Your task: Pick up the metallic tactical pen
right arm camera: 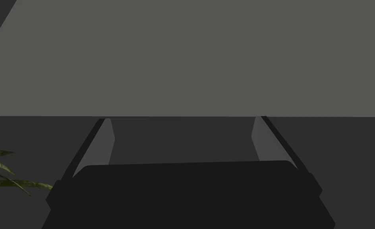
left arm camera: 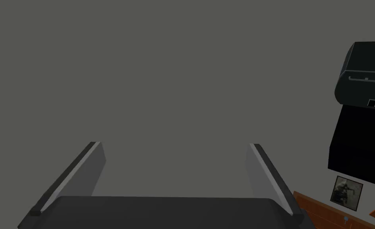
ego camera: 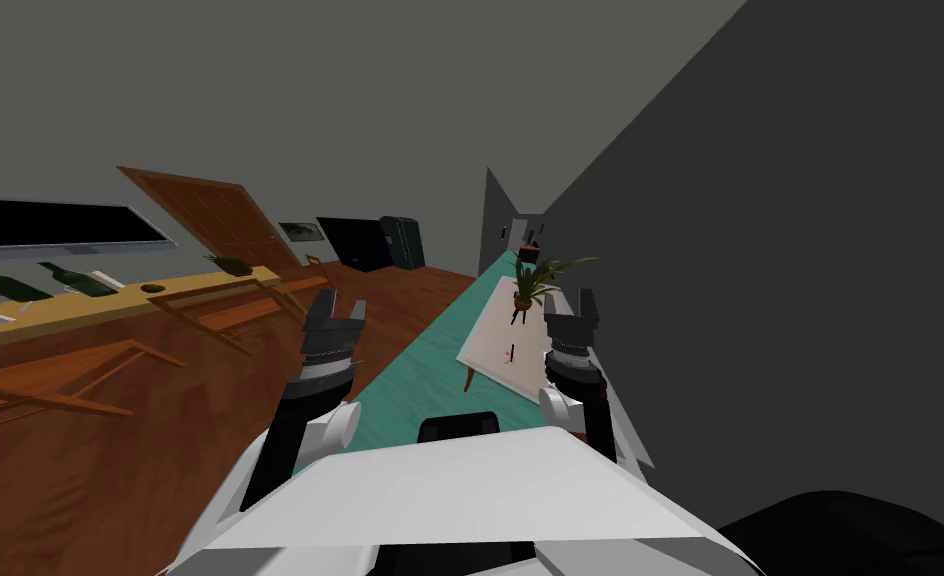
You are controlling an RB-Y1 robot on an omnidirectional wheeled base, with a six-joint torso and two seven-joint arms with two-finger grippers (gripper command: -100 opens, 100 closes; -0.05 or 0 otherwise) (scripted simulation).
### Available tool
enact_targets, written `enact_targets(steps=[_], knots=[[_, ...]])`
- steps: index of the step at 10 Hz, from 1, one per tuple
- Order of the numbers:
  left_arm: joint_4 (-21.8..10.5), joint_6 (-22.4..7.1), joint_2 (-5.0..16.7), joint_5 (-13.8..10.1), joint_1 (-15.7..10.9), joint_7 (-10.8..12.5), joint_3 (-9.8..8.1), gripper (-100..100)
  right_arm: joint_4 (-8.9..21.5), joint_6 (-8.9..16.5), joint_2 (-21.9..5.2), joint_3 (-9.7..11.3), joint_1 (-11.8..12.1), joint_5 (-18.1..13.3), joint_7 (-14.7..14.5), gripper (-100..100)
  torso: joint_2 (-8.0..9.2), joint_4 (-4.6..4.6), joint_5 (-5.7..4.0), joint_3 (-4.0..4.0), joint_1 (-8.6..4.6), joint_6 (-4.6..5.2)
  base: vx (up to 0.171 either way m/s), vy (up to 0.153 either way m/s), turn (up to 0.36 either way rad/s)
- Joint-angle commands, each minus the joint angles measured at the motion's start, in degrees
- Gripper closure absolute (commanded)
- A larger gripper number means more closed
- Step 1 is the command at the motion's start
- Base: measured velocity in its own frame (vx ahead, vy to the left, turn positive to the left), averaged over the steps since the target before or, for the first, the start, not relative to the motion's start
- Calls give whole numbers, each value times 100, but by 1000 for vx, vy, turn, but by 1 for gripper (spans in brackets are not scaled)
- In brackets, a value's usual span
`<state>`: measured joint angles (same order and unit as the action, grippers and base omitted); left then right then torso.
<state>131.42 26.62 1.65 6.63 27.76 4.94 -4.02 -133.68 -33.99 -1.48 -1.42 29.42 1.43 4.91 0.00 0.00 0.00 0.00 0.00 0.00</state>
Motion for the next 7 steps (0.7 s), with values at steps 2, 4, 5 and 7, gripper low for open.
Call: enact_targets(steps=[2,4,5,7], knots=[[0,0,0,0,-1,0,1,0,198,162,-312,-198,7,58,189,-100,0,0,1,0,3,-2,-1,20,162],[0,0,0,0,0,0,0,0,403,336,-474,-406,10,122,396,-100,-1,0,2,0,8,-2,-2,31,199],[0,0,0,0,-1,0,1,0,530,445,-539,-533,9,161,525,-100,-1,0,2,0,9,-3,5,31,201],[0,0,0,0,0,0,0,0,672,567,-592,-674,7,205,670,-100,-5,-1,2,-3,11,-2,11,27,128]])
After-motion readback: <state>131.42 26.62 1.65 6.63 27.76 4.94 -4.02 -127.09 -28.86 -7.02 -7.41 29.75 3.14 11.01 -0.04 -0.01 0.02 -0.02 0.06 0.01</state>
